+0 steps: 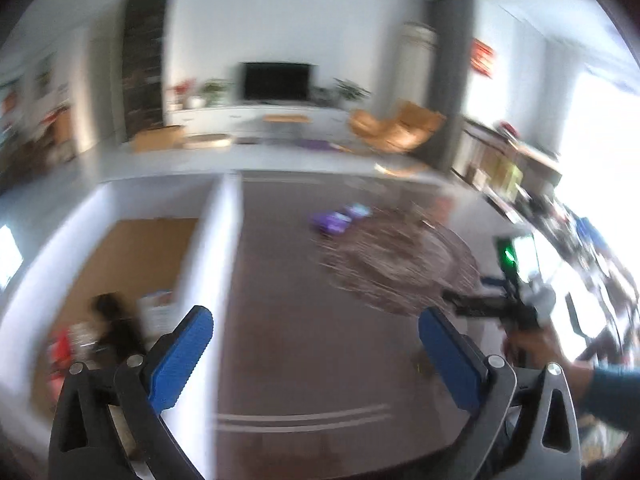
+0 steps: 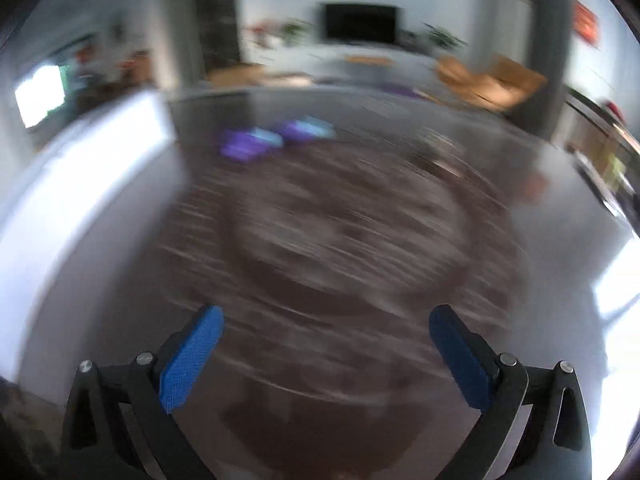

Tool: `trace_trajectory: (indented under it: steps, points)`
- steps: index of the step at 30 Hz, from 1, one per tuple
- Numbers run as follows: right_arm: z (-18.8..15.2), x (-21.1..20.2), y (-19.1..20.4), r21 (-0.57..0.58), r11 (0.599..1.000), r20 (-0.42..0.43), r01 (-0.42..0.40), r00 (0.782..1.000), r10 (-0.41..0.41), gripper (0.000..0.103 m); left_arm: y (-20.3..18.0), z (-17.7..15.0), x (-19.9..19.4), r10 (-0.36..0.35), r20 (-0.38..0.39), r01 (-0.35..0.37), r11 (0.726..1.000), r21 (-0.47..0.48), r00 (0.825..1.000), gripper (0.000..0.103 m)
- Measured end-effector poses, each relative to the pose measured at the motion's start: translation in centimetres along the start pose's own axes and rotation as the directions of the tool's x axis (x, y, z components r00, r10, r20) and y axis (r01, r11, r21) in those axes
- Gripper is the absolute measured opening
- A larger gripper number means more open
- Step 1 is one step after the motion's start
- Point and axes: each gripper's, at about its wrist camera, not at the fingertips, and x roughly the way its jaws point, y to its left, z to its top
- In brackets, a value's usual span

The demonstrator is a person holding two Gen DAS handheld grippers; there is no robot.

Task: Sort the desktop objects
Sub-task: 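Return both tools from the bin to the table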

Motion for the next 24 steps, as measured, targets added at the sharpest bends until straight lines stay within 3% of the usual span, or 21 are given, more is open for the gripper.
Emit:
trace_trajectory:
  steps: [4,8,12,13,14,20,24]
  points:
    - [-0.9,0.2,-4.3,0.042,0.997,-0.033,0.057,0.998,-0.056,0.103,-4.3,-1.6,7.7,-0.031,-0.152,0.044,0.996,0.084,0.988,0.103]
    - [-0.7,1.2,-5.3,0.063,0.997,-0.057,0.038,0.998,-0.034,0.103,-5.4,-3.3,15.3,-0.005,-0.295,0.043,0.992,0.120,0.955,0.103]
    - [-1.0,0.5,-6.2,0.067,0.997,-0.059,0.031,0.998,-0.027,0.103,-5.4,-4.0,20.3,0.017,-0.379,0.037,0.990,0.134,0.925,0.103]
    - [-1.1,0.5,-6.2,0.067,0.997,-0.059,0.031,0.998,-0.027,0.103,-5.3,-4.1,20.8,0.019,-0.386,0.037,0.990,0.138,0.922,0.103]
    - [-1.1,0.9,-6.3,0.067,0.997,-0.059,0.031,0.998,-0.027,0.103,-5.2,-3.8,21.1,0.014,-0.355,0.042,0.988,0.148,0.935,0.103]
    - [-1.2,0.8,-6.3,0.067,0.997,-0.060,0.031,0.998,-0.027,0.103,-3.7,-0.6,25.2,-0.022,-0.337,0.088,0.979,0.182,0.941,0.103]
    - [-1.1,0.8,-6.3,0.067,0.997,-0.060,0.031,0.998,-0.027,0.103,-2.8,3.0,28.9,-0.058,-0.365,0.150,0.962,0.230,0.929,0.103]
